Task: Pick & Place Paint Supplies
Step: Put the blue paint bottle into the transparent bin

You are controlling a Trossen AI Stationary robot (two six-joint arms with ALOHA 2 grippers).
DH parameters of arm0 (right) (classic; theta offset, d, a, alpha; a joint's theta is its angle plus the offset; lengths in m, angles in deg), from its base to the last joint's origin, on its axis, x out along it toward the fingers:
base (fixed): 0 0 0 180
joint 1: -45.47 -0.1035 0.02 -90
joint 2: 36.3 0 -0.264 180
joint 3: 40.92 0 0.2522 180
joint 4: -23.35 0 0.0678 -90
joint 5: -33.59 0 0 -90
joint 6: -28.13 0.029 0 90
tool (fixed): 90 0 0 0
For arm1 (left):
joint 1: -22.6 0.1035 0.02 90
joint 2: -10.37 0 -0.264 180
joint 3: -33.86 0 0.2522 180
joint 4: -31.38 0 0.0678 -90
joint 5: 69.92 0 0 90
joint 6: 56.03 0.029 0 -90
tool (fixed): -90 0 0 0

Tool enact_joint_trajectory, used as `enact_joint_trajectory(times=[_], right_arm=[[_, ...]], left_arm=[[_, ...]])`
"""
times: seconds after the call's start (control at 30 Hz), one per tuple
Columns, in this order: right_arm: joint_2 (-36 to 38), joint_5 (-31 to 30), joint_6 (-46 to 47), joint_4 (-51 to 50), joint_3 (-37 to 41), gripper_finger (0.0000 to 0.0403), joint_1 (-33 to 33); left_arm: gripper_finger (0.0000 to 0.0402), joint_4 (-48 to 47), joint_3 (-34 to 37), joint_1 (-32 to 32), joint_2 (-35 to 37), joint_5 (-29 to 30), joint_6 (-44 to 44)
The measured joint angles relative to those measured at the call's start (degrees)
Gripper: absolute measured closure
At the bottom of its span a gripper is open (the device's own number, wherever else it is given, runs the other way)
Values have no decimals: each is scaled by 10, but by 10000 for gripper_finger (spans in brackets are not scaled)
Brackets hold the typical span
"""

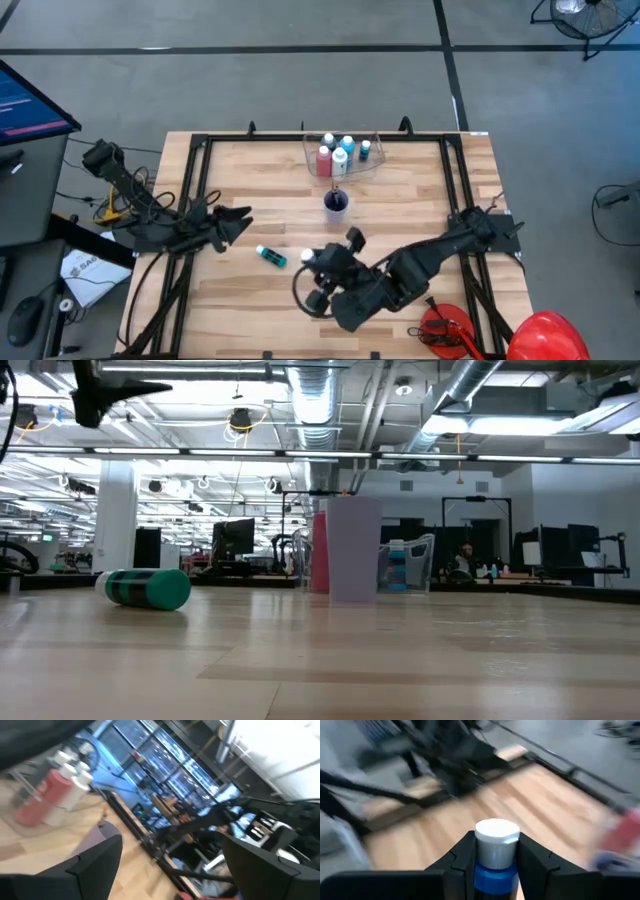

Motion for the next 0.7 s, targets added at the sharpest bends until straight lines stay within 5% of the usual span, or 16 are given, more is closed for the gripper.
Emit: enact_joint_trajectory(times=[0.23, 0.37, 0.5, 0.7], right_arm=[[87, -93, 89, -276, 12, 305, -8], [169, -110, 112, -288, 131, 305, -22], [298, -109, 99, -160, 333, 305, -33], [467, -98, -32, 182, 624, 305, -31]], left_arm=[[66, 0, 0, 83, -51, 4, -80], [66, 1, 0, 125, -83, 1, -152], [66, 3, 0, 164, -111, -7, -217], [66, 7, 0, 208, -137, -32, -285]])
